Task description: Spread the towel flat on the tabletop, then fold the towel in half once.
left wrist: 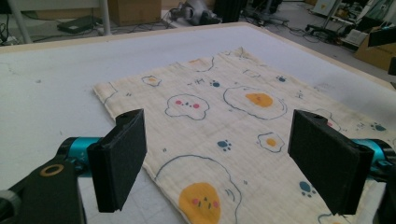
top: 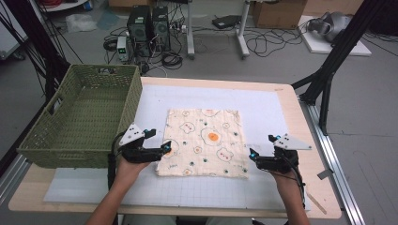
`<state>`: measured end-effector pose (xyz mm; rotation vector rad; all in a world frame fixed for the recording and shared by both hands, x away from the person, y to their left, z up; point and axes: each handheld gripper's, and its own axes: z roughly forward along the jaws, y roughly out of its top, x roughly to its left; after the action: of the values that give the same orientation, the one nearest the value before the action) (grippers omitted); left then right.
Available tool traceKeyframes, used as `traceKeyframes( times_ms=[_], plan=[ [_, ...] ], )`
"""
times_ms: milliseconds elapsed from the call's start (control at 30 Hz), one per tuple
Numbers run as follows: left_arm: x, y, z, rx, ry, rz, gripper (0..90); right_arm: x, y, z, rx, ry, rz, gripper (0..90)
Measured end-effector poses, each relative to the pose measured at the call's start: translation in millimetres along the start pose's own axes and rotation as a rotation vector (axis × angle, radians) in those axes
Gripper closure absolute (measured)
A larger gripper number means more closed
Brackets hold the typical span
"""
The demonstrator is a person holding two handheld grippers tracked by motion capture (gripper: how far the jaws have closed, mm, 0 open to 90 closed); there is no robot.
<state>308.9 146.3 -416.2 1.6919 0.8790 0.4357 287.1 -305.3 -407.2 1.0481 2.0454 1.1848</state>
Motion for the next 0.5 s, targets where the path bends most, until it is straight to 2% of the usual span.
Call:
traceKeyframes(
  times_ms=[67, 300, 500],
  plan=[
    [1.3, 1.0, 0.2, 0.003, -0.002, 0.004, 20.1, 0.6, 0.8, 1.7, 0.0, 0.008, -0.004, 11.5],
    [5.1, 4.8, 4.7, 0.018, 0.01, -0.01, 20.0, -1.0, -1.1, 2.0, 0.008, 0.023, 0.029, 11.4],
    [6.8, 17.4, 12.7, 0.017, -0.001, -0.003, 20.0, -2.7, -1.0, 3.2, 0.007, 0.028, 0.035, 11.4]
  ],
)
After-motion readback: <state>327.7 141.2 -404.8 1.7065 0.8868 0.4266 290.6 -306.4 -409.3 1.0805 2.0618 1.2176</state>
